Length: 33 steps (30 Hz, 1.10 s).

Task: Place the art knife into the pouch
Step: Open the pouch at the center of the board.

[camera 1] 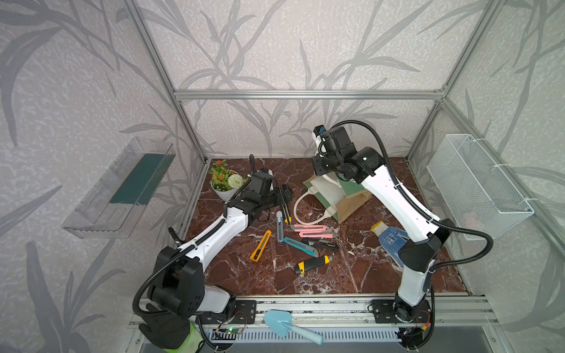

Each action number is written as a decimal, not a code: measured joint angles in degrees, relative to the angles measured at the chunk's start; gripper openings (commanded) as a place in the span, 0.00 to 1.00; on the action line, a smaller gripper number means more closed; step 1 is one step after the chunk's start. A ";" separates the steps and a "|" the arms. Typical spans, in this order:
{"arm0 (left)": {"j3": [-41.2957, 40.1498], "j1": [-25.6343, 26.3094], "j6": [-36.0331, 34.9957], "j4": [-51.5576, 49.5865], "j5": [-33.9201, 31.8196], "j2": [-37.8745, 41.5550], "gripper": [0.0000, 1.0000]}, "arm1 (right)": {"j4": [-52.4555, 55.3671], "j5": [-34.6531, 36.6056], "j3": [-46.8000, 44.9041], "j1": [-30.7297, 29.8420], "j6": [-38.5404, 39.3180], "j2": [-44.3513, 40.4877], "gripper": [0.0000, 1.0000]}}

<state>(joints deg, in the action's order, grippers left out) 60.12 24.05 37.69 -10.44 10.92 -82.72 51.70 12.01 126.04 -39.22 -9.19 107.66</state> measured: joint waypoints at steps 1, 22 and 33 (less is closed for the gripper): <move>0.52 0.39 0.37 0.85 0.52 -1.33 0.84 | 0.11 -0.07 0.39 0.22 0.00 -0.02 0.00; 12.61 5.57 6.01 7.10 4.81 -23.04 0.78 | 0.52 -3.78 3.78 1.90 -0.48 -0.90 0.00; 20.46 5.97 8.63 7.63 6.25 -30.05 0.68 | 0.50 -7.04 3.74 2.23 -2.23 -1.86 0.00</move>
<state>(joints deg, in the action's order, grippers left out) 80.58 30.02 46.33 -2.81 17.17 -112.77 52.21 4.97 129.78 -36.99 -11.42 105.80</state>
